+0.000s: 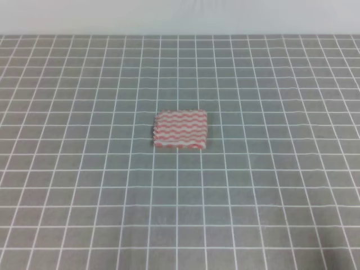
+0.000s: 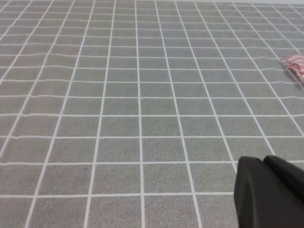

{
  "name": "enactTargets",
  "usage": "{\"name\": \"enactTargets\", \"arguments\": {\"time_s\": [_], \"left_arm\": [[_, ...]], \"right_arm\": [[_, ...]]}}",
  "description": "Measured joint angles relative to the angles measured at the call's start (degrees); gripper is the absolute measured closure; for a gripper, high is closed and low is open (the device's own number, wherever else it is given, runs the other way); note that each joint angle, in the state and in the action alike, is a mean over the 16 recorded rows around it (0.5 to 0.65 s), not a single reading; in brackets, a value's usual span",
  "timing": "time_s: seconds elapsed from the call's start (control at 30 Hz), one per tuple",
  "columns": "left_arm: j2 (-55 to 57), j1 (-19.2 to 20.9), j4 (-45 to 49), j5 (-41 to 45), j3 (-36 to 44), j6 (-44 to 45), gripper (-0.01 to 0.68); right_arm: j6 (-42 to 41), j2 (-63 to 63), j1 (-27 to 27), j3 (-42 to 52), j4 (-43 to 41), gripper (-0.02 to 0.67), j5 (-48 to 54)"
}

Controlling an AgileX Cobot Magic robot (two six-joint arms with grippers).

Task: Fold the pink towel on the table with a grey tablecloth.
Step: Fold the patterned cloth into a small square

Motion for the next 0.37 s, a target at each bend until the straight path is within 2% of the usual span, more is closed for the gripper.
{"name": "enactTargets", "arguments": {"time_s": [0.37], "left_arm": [[-0.11,0.04,0.04,-0.06,0.18,-0.4,0.673]], "right_arm": [[0.0,-0.05,0.0,0.0,0.0,0.666,0.0]]}}
